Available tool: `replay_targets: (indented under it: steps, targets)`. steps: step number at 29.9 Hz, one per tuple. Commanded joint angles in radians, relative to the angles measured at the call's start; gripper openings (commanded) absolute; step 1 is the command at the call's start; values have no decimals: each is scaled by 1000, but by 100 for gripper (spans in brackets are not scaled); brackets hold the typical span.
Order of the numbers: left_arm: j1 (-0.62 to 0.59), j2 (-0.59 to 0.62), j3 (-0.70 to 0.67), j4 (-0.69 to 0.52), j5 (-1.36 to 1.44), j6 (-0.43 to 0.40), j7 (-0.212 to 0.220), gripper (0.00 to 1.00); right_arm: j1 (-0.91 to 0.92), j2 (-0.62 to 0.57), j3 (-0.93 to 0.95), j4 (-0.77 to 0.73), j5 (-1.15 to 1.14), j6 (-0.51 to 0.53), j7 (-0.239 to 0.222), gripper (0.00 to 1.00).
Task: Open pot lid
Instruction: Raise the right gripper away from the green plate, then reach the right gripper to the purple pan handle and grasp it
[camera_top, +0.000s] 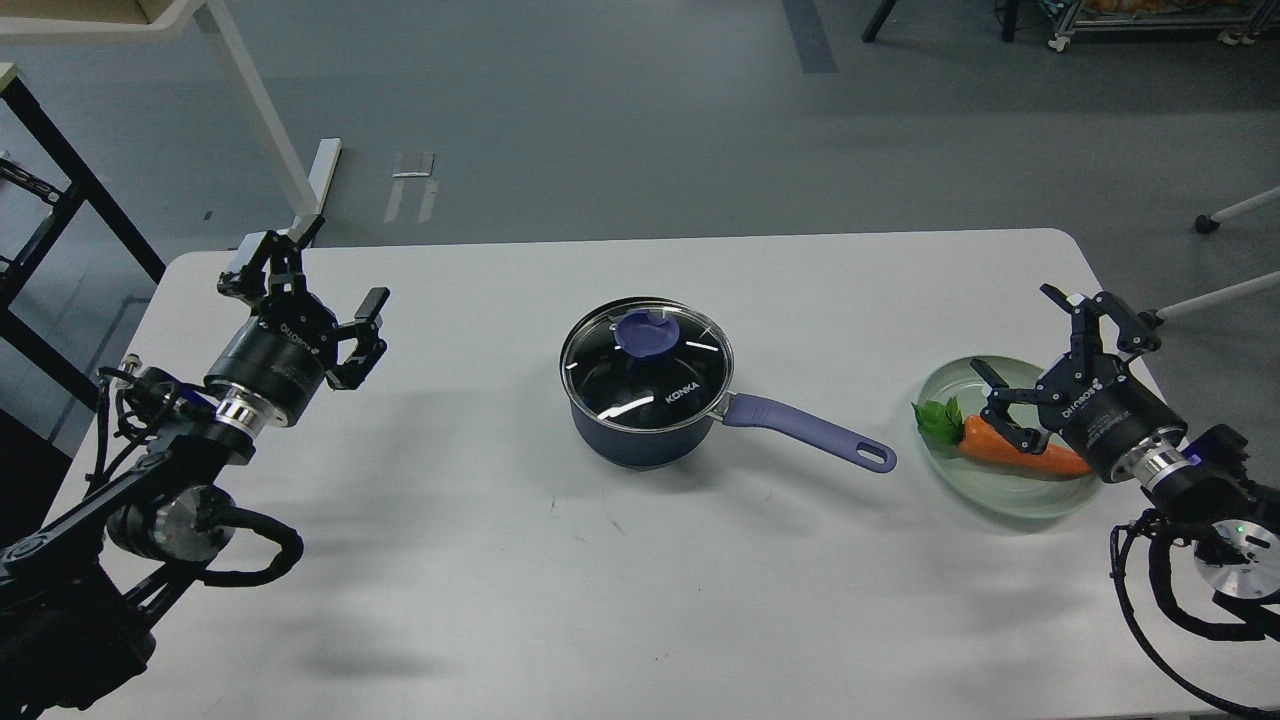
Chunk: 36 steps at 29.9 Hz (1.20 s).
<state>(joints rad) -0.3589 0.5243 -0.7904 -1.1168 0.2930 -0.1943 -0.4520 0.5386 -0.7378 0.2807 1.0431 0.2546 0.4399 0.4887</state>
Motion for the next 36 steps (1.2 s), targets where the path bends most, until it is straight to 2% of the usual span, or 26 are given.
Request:
replay_targets:
  steps: [1,9,15,18,22,24,28,36]
  targets:
    - [6,3,0,0,0,3,-4,99,0,1,0,0,-1,-3,0,100]
    - [3,14,16,9,-12,3,1,99,20,-34,-6,9,-62,-35,0,100]
    - [-14,59,14,12,-12,-4,-10,99,127,-153,-8,109,-420,-125,0,100]
    - [-23,66,14,9,-12,-5,-37,99,206,-211,-18,173,-611,-170,0,100]
    - [-23,71,14,0,-12,-7,-37,99,282,-268,-35,227,-816,-187,0,100]
    - [-23,71,16,-3,-12,-13,-37,99,370,-298,-99,264,-1078,-187,0,100]
    - [-23,69,16,-12,-12,-16,-37,99,539,-298,-263,293,-1388,-191,0,100]
    - [-23,63,16,-44,-12,-13,-37,99,837,-181,-561,318,-1656,-214,0,99]
